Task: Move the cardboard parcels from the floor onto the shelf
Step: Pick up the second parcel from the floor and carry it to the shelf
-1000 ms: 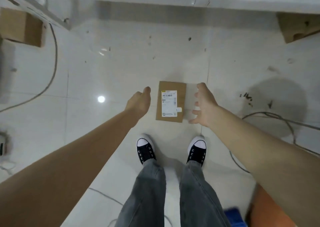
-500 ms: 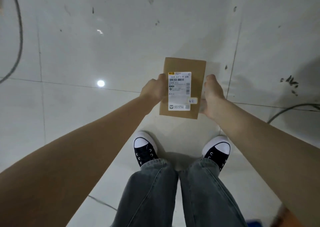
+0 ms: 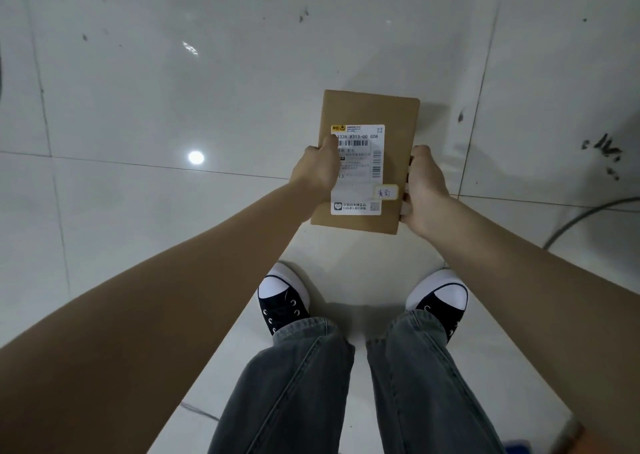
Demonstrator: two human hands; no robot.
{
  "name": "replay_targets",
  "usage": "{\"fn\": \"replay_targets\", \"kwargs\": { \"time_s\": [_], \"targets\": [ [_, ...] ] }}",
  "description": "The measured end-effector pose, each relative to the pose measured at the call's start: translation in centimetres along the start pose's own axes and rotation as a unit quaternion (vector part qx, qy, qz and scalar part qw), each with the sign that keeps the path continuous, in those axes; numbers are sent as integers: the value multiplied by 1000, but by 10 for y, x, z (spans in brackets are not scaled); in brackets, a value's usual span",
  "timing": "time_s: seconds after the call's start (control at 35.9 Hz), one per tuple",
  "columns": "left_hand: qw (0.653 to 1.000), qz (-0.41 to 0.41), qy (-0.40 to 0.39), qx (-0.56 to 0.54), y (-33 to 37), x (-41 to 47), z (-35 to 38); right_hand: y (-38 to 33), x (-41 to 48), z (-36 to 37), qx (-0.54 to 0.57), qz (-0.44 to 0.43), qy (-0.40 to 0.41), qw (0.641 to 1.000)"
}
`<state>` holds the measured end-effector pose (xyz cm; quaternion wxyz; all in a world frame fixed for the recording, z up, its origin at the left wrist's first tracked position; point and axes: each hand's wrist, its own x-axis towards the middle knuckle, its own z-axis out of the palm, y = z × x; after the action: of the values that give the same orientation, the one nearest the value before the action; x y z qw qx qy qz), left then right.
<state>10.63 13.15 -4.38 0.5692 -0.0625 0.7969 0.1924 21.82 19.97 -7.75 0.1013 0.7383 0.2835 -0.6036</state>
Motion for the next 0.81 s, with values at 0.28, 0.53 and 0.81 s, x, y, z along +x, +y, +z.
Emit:
{"fn": "replay_targets", "kwargs": {
  "time_s": [0.28,0.53,0.81],
  "targets": [
    [1000,25,-1,-17,27,-45,-24,-32,-57,-11,2,0,-4,1000],
    [998,63,25,-19,67,-124,-74,-87,-160,-25,13,-33,-30,999],
    [982,164,65,-64,125,-267,-147,-163,-323,-57,-6,-124,-83,989]
  ]
}}
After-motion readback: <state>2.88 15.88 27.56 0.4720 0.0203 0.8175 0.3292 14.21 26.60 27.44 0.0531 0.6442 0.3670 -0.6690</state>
